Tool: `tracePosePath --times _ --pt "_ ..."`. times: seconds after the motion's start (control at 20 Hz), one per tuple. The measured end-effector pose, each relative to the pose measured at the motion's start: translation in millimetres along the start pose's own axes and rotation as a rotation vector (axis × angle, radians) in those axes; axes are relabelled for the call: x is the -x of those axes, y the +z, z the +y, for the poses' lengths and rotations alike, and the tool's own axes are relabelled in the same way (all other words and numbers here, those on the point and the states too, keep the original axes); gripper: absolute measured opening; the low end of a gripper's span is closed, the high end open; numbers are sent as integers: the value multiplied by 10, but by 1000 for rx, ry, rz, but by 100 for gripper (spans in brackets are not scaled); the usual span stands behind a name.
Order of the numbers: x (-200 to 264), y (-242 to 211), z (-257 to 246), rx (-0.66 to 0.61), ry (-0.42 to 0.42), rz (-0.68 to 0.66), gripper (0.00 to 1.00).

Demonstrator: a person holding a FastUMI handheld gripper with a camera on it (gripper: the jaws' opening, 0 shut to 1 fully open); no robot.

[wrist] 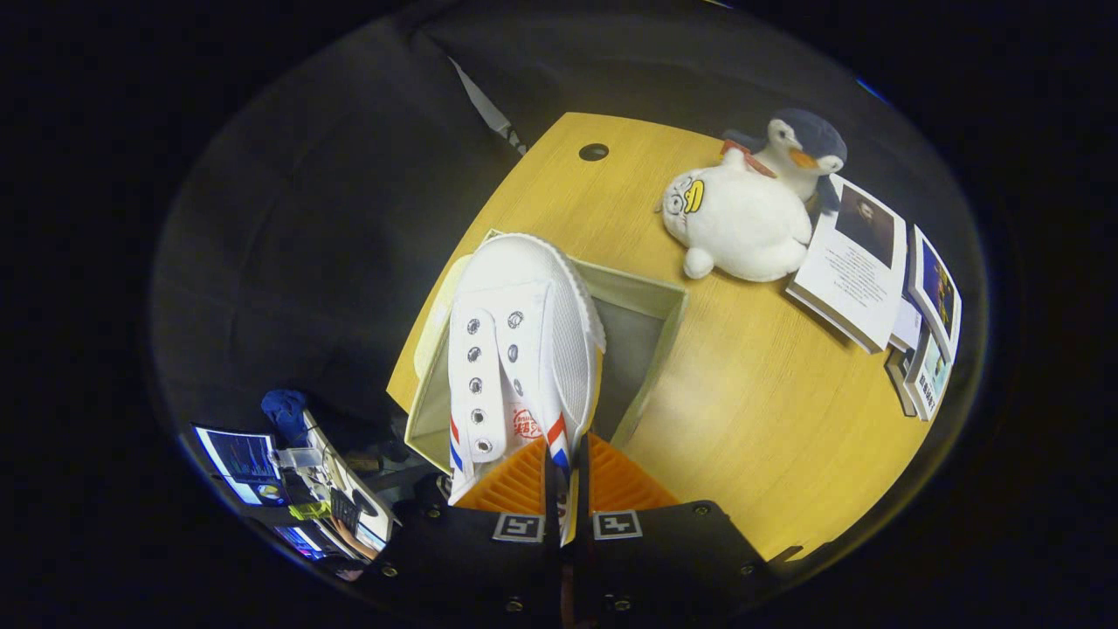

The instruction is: Open the storage box then place both shoes into the box .Put the left shoe in first, then the right shoe, with the right side of both shoes facing outward in a uniform manner.

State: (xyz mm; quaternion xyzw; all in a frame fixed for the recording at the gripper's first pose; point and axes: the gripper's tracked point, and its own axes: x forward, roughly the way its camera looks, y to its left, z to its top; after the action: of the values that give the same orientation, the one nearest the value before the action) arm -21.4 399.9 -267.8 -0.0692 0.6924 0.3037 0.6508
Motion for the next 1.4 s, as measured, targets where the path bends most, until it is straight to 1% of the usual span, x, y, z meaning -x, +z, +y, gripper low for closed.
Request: tracePosePath --times 0.25,0.3,0.35,0.4,0.45,0.55,0.6,0.8,1.0,1.1,1.15,1.3,1.4 --pt "-139 44 0 14 -38 17 6" --pt "-173 31 32 12 -24 24 6" --pt "-167 37 116 3 20 22 10" --pt "-135 63 165 -5 42 5 30" --pt "-68 112 192 -7 63 -20 38" --pt "153 138 170 11 68 -74 77" --pt "257 125 148 20 71 -105 84" --pt "797 -17 -99 6 70 -267 84" --pt "1384 -123 -484 -32 12 -482 83" --pt "1694 -188 -683 -40 -47 -613 83" --pt "1862 -235 -816 -39 -92 -684 84" --pt "2406 -288 -1079 -69 -211 -935 83" --pt "2789 -418 -1226 -85 -303 -1104 83"
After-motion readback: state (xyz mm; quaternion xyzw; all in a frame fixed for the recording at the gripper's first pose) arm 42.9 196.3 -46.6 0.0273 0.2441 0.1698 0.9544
